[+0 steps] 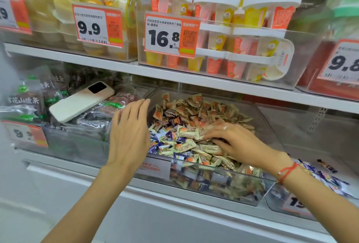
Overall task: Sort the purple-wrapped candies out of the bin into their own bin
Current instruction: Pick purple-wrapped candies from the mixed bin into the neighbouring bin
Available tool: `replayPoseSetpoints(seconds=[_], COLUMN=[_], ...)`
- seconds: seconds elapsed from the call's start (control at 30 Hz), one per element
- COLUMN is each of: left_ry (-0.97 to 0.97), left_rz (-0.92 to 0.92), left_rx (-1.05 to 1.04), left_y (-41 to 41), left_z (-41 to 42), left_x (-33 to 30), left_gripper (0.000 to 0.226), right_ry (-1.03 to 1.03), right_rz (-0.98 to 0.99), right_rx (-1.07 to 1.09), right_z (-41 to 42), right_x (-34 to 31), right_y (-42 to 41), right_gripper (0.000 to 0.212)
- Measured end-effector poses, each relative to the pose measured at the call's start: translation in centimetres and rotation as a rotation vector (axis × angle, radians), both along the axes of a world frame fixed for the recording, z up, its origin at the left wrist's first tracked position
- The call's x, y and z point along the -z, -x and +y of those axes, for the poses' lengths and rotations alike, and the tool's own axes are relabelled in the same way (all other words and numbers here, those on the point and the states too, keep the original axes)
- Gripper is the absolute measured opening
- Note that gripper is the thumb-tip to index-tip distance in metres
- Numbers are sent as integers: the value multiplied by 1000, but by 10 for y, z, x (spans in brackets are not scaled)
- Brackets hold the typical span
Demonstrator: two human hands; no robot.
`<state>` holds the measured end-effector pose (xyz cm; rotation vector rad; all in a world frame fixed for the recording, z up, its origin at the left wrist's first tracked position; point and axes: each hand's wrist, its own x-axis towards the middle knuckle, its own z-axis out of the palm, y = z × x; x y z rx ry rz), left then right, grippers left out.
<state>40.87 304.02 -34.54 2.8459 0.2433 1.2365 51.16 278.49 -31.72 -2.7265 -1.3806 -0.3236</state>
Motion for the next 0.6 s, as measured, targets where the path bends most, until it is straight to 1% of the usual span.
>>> replayPoseSetpoints(seconds=[0.1, 0.2, 0.3, 0.37, 0.47, 0.53, 0.6], left_ry=[39, 165, 181, 221, 379, 374, 321], left_rz=[-12, 125, 305, 411, 482, 488, 519], left_rx=[202, 362, 412, 486, 700, 697, 625], left_y=[-9, -19, -36, -43, -48, -52, -57], left_z=[-30, -58, -71, -78, -93, -99, -100], left_x=[-10, -10, -5, -6, -10, -11, -8], left_gripper=[45, 33, 34, 36, 35, 36, 40], right_ry=[-50, -65, -120, -119, -120, -49, 102], right_rz=[10, 85, 103, 90, 77, 84, 94], right_rx=[105, 143, 163, 181, 234, 263, 290], right_z=[-27, -38, -43, -47, -53, -50, -40], right_x=[-1, -1, -5, -12, -24, -27, -27], right_y=[9, 18, 27, 29, 25, 22, 18], right_gripper=[31, 45, 56, 54, 41, 42, 48])
